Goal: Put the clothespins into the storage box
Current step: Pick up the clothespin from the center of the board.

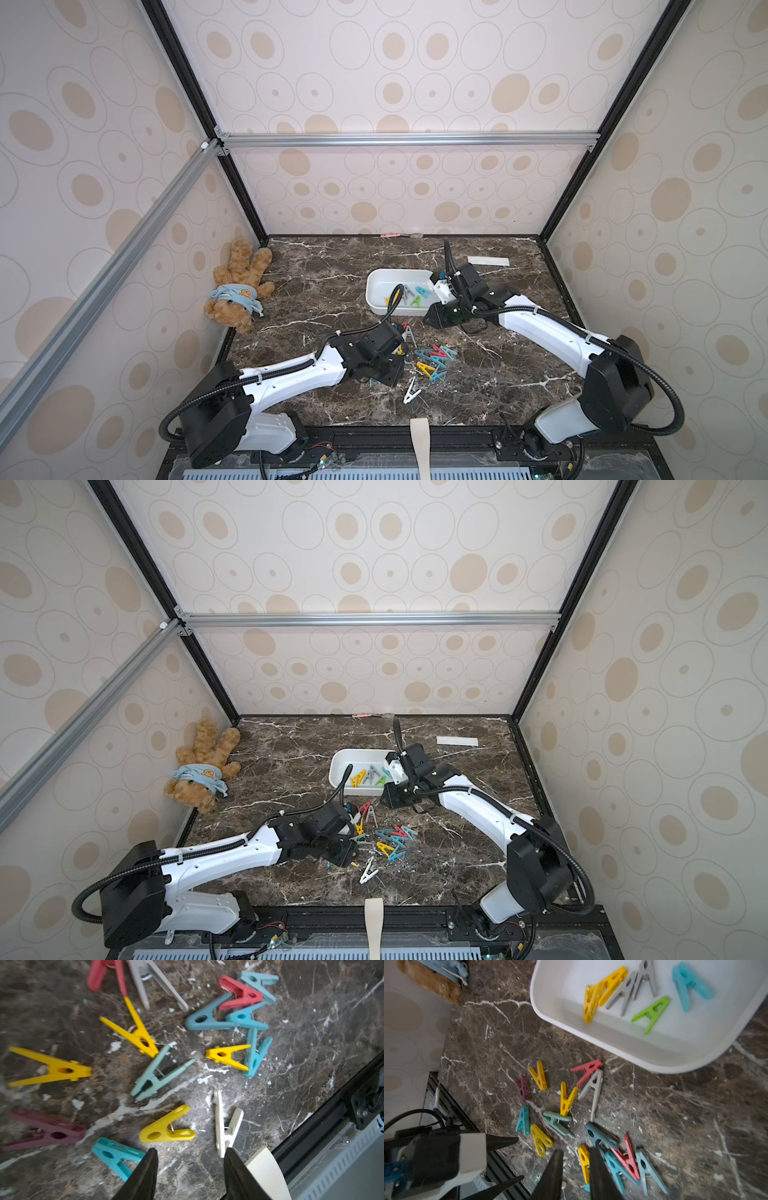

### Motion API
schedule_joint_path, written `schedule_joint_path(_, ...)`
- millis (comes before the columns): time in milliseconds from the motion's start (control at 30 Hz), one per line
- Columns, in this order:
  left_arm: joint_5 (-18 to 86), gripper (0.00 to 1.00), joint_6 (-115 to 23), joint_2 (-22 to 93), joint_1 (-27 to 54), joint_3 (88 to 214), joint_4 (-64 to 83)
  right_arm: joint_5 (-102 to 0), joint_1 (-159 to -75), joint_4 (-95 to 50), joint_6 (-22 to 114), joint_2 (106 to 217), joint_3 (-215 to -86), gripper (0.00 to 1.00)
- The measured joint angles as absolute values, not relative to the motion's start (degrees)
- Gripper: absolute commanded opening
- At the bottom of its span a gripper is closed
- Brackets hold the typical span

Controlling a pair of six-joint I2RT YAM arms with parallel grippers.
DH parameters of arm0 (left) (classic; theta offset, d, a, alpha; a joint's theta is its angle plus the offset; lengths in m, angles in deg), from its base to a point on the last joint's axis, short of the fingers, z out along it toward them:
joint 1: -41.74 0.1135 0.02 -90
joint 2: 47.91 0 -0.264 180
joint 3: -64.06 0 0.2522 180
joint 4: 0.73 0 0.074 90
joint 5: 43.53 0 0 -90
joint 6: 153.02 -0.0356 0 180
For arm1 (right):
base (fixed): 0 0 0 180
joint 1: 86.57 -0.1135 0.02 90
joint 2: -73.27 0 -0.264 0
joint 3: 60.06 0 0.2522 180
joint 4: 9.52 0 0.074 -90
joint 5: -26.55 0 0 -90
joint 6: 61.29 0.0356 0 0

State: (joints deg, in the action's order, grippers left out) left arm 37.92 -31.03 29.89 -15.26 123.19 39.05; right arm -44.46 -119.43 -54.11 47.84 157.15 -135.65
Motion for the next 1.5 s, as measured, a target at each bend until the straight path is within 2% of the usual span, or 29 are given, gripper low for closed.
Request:
schedule_joint_path(167, 38.00, 0.53, -30.64, 36.84, -19.71, 125.70, 37.76, -47.81, -119.08, -53.98, 49.83, 149.78, -127.41, 0.27)
schedule_joint_path(467, 40.10, 0.48, -30.44, 44.38, -21.00, 130.31, 37.43, -51.61, -119.06, -53.01, 50.79, 144.64, -124.26, 0.27)
schedule_joint_path(800, 42.31, 0.30, -30.22, 48.99, -21.11, 132.10, 37.81, -51.94, -119.06, -51.75, 50.97, 144.60, -122.77, 0.27)
schedule_joint_path(900, 42.70, 0.28, -30.00, 49.71, -21.18, 132.78, 37.63, -51.92, -119.06, -51.44, 50.97, 144.60, -122.73, 0.27)
schedule_joint_path(1100, 43.01, 0.11, -29.30, 49.97, -21.24, 132.87, 37.61, -51.94, -119.06, -51.07, 50.97, 144.43, -122.71, 0.26)
schedule_joint_path(1500, 43.69, 0.03, -26.48, 46.74, -21.20, 131.14, 38.27, -52.77, -119.06, -51.35, 50.97, 143.01, -122.71, 0.26)
